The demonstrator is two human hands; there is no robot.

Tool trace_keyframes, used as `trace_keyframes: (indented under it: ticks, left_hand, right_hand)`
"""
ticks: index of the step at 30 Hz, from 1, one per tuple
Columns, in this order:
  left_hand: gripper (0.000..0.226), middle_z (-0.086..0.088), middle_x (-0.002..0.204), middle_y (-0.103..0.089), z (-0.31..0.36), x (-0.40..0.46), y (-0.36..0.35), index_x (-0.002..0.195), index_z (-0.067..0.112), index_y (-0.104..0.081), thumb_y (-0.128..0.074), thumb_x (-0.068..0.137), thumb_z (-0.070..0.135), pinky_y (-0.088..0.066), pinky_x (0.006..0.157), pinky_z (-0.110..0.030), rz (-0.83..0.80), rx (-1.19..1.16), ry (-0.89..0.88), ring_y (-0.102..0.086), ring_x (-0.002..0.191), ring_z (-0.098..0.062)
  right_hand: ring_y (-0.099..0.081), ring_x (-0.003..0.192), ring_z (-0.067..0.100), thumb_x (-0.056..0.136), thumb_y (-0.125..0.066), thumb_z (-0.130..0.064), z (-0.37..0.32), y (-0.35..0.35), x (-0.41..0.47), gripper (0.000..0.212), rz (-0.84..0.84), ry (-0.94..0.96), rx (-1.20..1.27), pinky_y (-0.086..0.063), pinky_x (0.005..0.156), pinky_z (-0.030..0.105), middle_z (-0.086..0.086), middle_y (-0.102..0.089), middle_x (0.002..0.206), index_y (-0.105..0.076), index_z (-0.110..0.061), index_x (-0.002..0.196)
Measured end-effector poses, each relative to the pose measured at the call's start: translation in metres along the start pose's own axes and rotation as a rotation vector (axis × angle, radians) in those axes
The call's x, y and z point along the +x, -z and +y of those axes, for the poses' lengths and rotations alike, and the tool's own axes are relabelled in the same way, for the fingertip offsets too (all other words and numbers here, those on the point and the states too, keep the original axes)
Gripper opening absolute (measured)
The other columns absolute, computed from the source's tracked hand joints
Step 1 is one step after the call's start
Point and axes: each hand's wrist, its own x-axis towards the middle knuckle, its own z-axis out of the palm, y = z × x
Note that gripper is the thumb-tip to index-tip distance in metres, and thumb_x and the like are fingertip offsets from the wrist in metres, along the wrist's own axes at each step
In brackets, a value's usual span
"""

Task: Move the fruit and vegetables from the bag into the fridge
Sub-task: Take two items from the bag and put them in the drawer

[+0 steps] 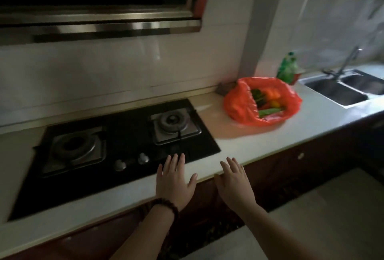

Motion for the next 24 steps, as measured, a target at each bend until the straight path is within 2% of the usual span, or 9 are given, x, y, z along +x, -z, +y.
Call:
trace_keyframes:
  ticks: [5,16,24]
  left_hand:
    - [0.071,0.000,0.157,-0.014,0.076,0.064,-0.030,0.150,0.021,-0.012,-0.030,0.091,0.058,-0.007,0.118,-0.041,0.011,-0.012,-0.100,-0.004,0.145,-0.018]
    - [0.070,-0.002,0.156,-0.019,0.281,0.213,-0.103,0.149,0.020,-0.015,-0.035,0.092,0.054,-0.009,0.117,-0.039,0.017,-0.066,-0.169,-0.010,0.144,-0.020]
    - [0.064,-0.003,0.151,-0.032,0.337,0.292,-0.131,0.146,0.017,-0.027,-0.042,0.092,0.049,-0.018,0.117,-0.036,0.037,-0.087,-0.182,-0.021,0.141,-0.019]
  right_hand:
    - [-0.003,0.146,0.020,0.097,-0.036,-0.044,0.084,0.027,0.039,0.056,0.035,-0.097,0.017,-0.006,0.118,0.038,0.004,-0.016,0.157,-0.027,-0.018,0.146]
    - [-0.003,0.146,0.020,0.097,-0.039,-0.044,0.295,0.127,0.159,0.058,0.048,-0.148,0.024,-0.008,0.118,0.037,0.003,-0.014,0.158,-0.024,-0.020,0.148]
    - [-0.007,0.146,0.019,0.096,-0.045,-0.037,0.362,0.145,0.232,0.057,-0.004,-0.124,0.091,-0.016,0.118,0.039,0.001,-0.019,0.157,-0.025,-0.022,0.147]
